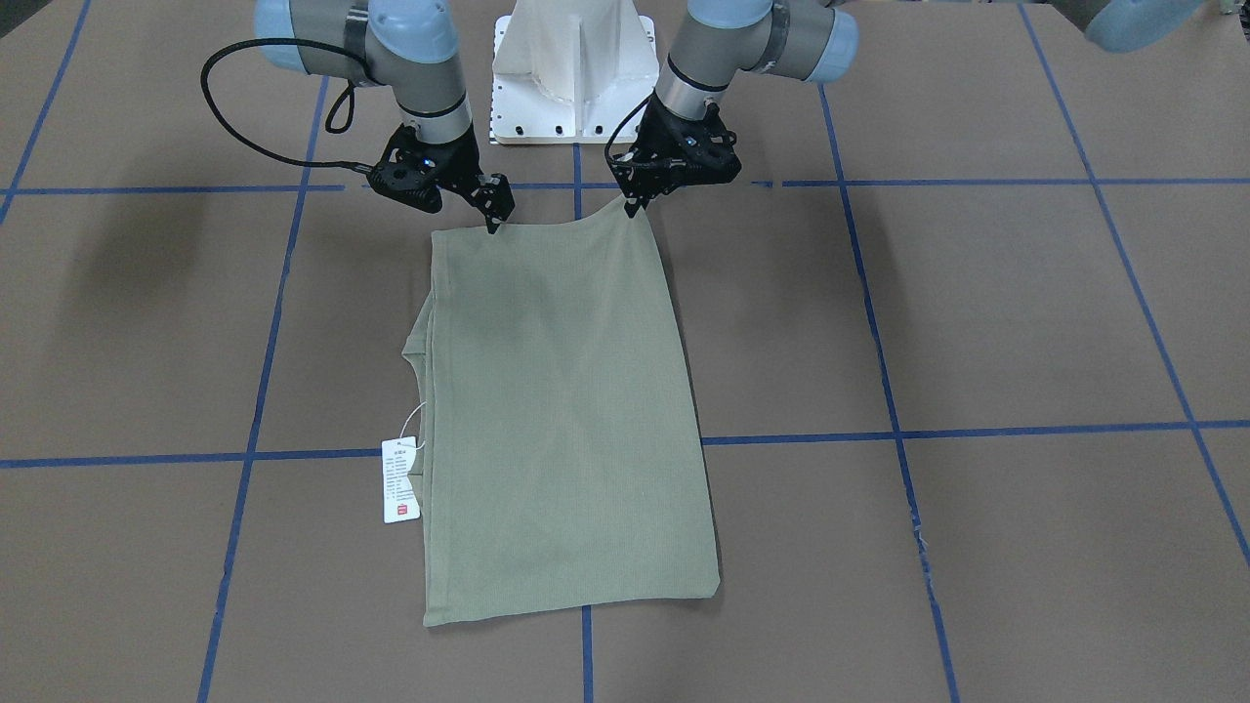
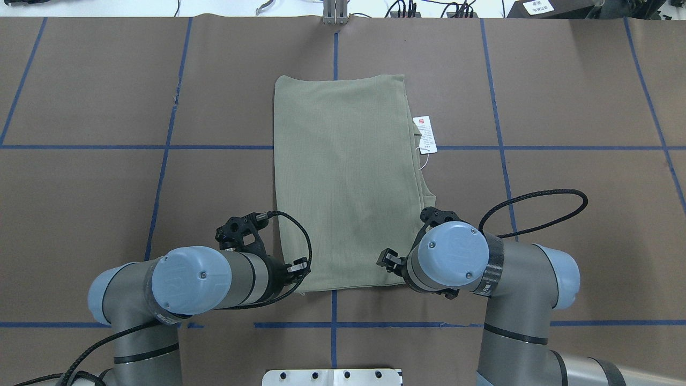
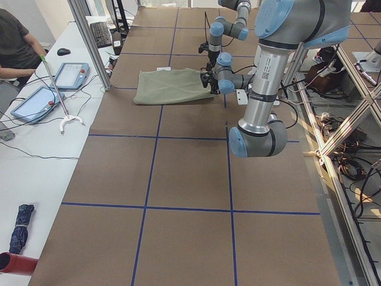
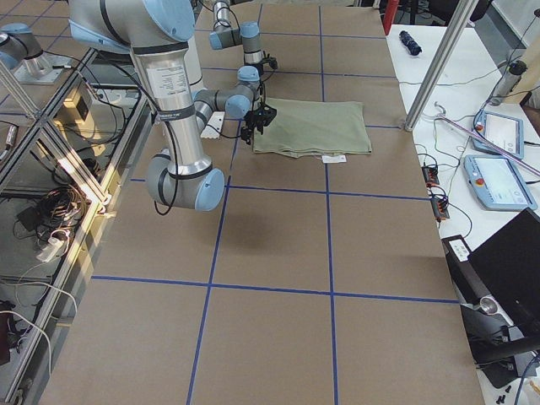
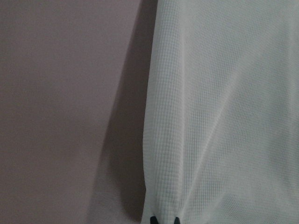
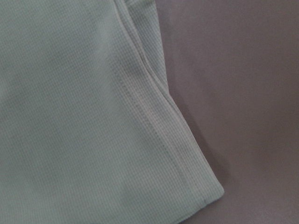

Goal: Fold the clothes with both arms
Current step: 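Grasp the near corners of the shirt with both grippers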

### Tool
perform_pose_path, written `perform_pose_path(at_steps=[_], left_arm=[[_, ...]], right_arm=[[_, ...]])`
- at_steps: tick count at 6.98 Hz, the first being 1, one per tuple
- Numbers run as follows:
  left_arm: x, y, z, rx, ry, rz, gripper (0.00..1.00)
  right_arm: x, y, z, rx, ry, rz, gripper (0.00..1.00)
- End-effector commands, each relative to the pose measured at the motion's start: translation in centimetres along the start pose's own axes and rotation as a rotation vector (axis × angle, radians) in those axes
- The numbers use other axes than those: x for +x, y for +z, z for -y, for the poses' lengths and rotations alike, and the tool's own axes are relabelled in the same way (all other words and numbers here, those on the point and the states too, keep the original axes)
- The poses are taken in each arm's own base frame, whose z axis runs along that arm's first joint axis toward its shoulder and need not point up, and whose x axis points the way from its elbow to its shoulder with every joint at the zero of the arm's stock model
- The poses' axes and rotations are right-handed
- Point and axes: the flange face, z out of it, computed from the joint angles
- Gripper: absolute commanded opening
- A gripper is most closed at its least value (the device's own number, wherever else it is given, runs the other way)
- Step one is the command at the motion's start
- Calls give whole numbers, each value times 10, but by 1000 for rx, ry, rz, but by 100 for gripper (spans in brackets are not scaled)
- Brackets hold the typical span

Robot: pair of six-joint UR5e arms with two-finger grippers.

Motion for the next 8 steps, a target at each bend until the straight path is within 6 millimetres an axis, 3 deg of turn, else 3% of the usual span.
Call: perform_pose_path(at_steps=[1, 4, 7, 8], left_arm=[[1, -1, -1, -3, 0, -2, 0], [5, -3, -2, -5, 1, -11, 0], [6, -3, -2, -5, 1, -13, 0], [6, -3, -2, -5, 1, -13, 0]], right_arm=[[-1, 10, 18, 19, 16, 4, 100], [-2, 26, 12, 8, 18, 7, 100], [-1, 25, 12, 5, 18, 7, 100], [-2, 25, 12, 5, 19, 8, 90]])
